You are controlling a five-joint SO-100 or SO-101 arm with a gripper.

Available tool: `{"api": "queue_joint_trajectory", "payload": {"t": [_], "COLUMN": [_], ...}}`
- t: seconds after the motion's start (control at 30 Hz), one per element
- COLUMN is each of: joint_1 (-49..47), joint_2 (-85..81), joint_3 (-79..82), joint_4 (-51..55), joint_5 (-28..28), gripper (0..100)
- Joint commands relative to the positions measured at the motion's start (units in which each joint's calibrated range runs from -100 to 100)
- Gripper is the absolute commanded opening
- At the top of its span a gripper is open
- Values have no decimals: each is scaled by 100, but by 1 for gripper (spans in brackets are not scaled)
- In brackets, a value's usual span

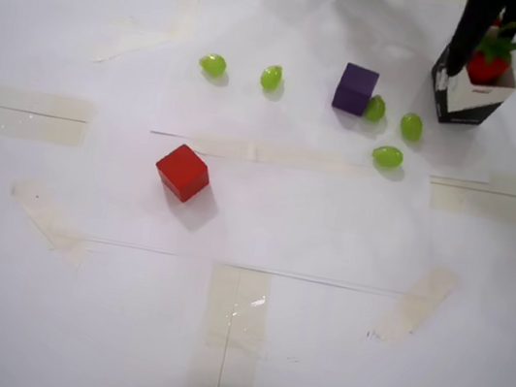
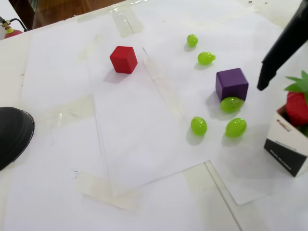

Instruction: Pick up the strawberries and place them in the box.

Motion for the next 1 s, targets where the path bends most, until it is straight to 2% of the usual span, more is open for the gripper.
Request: {"api": "queue_joint_trajectory", "payload": {"t": [0.0, 0.27, 0.43, 0.83, 0.97], "joint_1": [-102, -29, 310, 2001, 2493], "joint_2": [-628, -1110, -1651, -4205, -5099], "joint_3": [-965, -1937, -1883, 326, 1226], "joint_4": [522, 1682, 1911, 1830, 1764], "joint_5": [5, 5, 103, 264, 317], "gripper": [31, 31, 27, 25, 19]}}
